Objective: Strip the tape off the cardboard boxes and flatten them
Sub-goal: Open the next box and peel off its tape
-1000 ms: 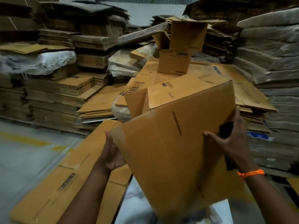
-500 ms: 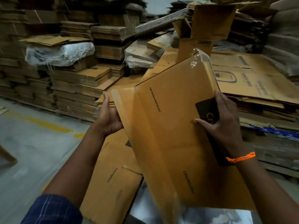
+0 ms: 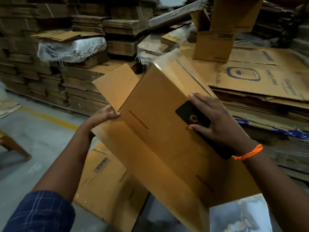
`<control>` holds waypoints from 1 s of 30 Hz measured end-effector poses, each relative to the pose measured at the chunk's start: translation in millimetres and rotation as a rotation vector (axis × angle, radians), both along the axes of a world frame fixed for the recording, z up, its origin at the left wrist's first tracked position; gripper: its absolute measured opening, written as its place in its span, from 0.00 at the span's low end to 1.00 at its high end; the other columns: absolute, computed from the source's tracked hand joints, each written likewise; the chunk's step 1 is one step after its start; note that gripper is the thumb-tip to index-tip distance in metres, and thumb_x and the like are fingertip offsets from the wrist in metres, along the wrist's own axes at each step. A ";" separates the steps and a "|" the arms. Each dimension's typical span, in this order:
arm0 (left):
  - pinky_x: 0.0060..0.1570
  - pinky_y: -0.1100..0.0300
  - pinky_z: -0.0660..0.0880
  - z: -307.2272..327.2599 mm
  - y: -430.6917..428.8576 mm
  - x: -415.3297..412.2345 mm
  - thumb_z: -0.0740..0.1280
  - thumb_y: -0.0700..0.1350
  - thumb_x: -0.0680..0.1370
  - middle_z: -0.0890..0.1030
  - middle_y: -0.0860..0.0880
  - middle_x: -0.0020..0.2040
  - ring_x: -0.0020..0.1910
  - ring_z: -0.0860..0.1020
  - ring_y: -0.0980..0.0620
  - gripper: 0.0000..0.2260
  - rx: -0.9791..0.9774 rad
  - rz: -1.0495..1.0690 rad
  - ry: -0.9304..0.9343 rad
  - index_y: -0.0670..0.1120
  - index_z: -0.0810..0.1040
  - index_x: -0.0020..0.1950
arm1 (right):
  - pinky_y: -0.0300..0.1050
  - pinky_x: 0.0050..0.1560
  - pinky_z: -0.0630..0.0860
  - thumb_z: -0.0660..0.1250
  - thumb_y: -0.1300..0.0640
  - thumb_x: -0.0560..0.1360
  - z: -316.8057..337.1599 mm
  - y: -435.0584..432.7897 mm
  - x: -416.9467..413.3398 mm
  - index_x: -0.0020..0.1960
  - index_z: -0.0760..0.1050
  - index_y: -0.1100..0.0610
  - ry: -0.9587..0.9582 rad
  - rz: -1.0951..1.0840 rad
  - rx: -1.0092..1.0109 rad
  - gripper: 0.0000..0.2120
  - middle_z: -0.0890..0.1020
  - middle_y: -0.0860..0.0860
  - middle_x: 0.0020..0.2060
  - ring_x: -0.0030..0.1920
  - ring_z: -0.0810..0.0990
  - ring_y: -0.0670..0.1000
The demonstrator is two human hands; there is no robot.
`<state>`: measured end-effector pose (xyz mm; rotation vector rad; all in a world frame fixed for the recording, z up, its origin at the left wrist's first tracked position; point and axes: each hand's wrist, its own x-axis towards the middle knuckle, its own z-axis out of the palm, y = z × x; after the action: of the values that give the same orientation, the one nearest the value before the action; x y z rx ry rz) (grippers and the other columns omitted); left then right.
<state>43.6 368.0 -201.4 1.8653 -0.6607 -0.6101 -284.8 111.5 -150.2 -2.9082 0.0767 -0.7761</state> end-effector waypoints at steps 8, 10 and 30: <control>0.43 0.55 0.75 -140.7 57.5 28.8 0.78 0.49 0.73 0.82 0.42 0.52 0.49 0.79 0.44 0.27 0.341 0.120 0.079 0.44 0.71 0.67 | 0.51 0.80 0.49 0.70 0.59 0.75 -45.6 57.1 106.8 0.83 0.47 0.50 0.334 0.218 -0.101 0.45 0.51 0.52 0.82 0.81 0.49 0.54; 0.47 0.50 0.77 -194.7 48.2 7.1 0.80 0.61 0.68 0.81 0.44 0.52 0.53 0.79 0.44 0.38 0.445 0.139 0.109 0.45 0.69 0.69 | 0.58 0.78 0.52 0.68 0.61 0.76 -88.8 67.9 130.5 0.83 0.42 0.50 0.514 0.163 -0.169 0.46 0.46 0.53 0.82 0.81 0.47 0.56; 0.72 0.48 0.64 -126.6 -155.4 -175.5 0.62 0.52 0.82 0.76 0.42 0.68 0.70 0.72 0.41 0.21 -0.117 -0.073 -0.871 0.43 0.74 0.71 | 0.55 0.79 0.58 0.70 0.55 0.77 -202.6 -1.7 -7.9 0.78 0.63 0.60 0.364 -0.126 0.264 0.34 0.64 0.60 0.78 0.78 0.60 0.60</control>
<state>-132.0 212.7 -328.0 1.9624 -1.2888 0.2424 -292.6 109.8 -352.8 -2.7692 0.3697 -0.2189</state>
